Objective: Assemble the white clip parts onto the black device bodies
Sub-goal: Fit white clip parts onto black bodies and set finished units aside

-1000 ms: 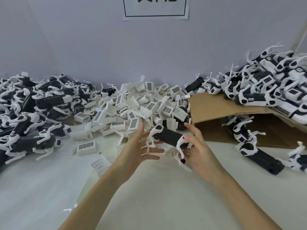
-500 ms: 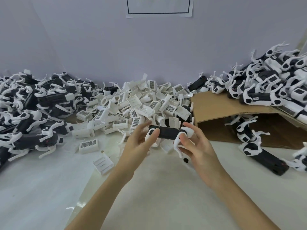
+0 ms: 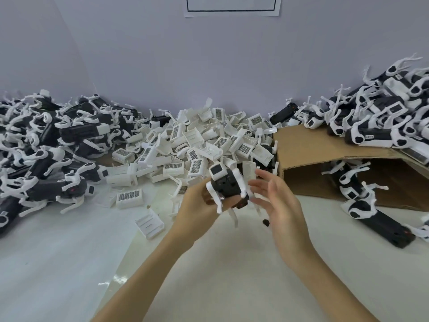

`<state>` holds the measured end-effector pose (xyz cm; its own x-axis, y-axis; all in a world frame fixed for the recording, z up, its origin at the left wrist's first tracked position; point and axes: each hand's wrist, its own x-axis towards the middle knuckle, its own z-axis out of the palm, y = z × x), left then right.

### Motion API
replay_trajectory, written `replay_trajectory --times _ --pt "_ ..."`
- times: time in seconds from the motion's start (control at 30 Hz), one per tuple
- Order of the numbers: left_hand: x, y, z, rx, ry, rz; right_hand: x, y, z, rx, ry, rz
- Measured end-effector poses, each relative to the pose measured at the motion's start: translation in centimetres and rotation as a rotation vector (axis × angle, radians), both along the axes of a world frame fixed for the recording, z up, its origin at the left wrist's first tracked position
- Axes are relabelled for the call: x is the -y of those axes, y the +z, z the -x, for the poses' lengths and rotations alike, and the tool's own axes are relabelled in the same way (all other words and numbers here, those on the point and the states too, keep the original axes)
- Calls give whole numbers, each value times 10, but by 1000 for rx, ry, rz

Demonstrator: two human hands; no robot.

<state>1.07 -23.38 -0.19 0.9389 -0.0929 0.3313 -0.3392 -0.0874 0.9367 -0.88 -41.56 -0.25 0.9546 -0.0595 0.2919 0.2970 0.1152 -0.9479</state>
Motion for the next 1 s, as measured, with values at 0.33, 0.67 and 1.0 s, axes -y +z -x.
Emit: replay_trajectory --times 0.33,0.67,1.0 --pt "-6 13 0 204 29 -235 7 5 1 -488 487 -167" --pt "-29 8 -6 -239 -289 -48 9 0 -5 -468 173 -211" --pt "-8 7 -3 -315 -10 132 5 -1 -4 -358 211 -262"
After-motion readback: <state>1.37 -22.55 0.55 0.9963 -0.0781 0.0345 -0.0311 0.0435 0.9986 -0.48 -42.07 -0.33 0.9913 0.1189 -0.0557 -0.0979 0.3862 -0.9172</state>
